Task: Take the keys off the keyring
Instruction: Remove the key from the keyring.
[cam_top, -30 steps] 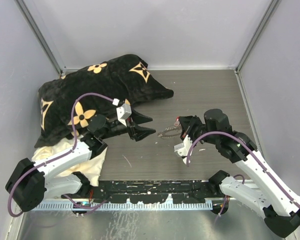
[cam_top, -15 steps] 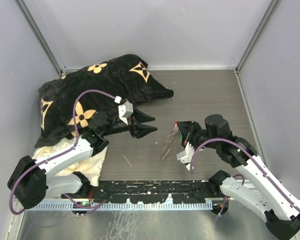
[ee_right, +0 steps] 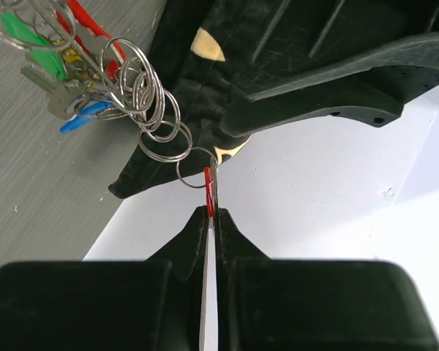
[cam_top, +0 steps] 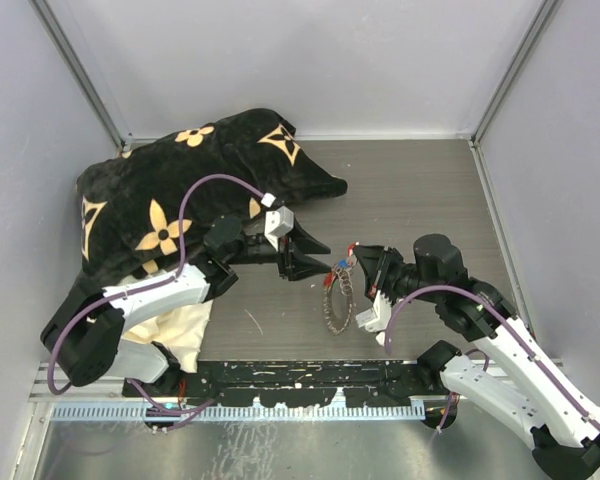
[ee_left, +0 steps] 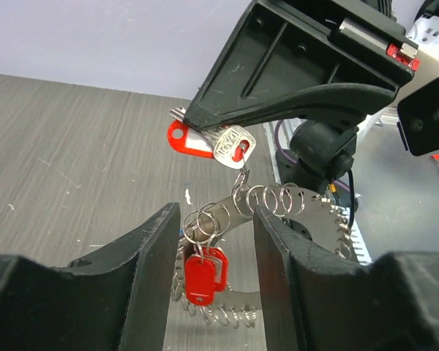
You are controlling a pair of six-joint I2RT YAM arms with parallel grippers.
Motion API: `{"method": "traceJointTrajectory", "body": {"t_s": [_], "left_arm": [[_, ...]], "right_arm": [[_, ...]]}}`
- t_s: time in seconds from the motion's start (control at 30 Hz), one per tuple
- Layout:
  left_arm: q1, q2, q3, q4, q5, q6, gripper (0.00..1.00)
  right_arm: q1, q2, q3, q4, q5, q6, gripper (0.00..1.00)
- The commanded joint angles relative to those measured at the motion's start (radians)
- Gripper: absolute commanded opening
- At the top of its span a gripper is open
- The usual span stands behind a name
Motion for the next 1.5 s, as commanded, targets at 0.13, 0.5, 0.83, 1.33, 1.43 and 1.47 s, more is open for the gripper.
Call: {"method": "traceJointTrajectory", "body": {"t_s": [0.13, 0.5, 0.83, 1.33, 1.43, 1.47], "left_arm": [[-0.026, 0.021, 0.024, 0.107, -0.031, 0.004, 0.37], [-0.073, 0.076, -0.006, 0.108, -0.183, 0.104, 0.3], [-0.115, 0.084, -0.039, 0.183, -0.229, 0.165, 0.3], [-0.181, 0.06, -0.077, 0.199, -0.246, 0.142, 0.33], [-0.18, 0.056, -0.077, 0.198, -0.266, 0.137, 0.33], [-0.18, 0.055, -0.079, 0.199, -0.275, 0.135, 0.34]], "right_arm": [[0.006, -0.031, 0.0, 0.101, -0.037, -0.015, 0.01], [0.006, -0.037, 0.003, 0.103, -0.04, 0.002, 0.01], [0.006, -0.04, 0.004, 0.101, -0.036, 0.012, 0.01], [0.006, -0.049, -0.007, 0.126, -0.028, 0.035, 0.01], [0.007, -0.053, -0.009, 0.124, -0.03, 0.035, 0.01], [0.006, -0.054, -0.009, 0.124, -0.03, 0.035, 0.01]]}}
